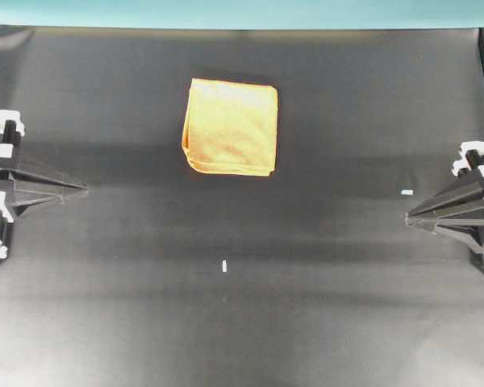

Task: Push an orange cloth with the left arm to wipe the desk.
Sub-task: 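Move the left gripper toward the orange cloth's left edge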

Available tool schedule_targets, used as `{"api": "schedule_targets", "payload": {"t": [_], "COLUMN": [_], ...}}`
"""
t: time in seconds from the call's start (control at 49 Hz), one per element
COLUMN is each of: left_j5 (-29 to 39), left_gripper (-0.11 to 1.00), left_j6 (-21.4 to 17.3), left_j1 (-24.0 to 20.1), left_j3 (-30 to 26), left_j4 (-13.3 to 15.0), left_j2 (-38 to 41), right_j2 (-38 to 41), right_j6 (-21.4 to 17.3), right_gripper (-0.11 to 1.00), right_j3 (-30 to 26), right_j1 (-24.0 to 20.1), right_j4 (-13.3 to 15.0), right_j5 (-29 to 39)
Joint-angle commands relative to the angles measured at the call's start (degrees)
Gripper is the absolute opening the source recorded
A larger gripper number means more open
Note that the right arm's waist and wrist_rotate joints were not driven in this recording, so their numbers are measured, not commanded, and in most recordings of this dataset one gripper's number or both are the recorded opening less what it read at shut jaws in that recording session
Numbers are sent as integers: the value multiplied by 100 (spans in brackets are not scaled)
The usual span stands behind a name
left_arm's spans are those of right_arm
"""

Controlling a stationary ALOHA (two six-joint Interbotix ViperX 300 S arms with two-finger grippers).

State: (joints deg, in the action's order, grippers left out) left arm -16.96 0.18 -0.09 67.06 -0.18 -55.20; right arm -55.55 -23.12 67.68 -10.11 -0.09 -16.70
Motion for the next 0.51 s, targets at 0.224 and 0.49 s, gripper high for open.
{"api": "schedule_targets", "payload": {"t": [0.224, 0.49], "left_j5": [-167, -431], "left_gripper": [0, 0], "left_j6": [352, 703], "left_j1": [-396, -1433], "left_j3": [-97, -167], "left_j4": [-229, -237], "left_j2": [308, 1204], "right_j2": [70, 35], "right_j6": [0, 0], "right_gripper": [0, 0], "right_j3": [-35, -35], "right_j1": [-9, -9], "right_j4": [-9, -9], "right_j5": [527, 686]}}
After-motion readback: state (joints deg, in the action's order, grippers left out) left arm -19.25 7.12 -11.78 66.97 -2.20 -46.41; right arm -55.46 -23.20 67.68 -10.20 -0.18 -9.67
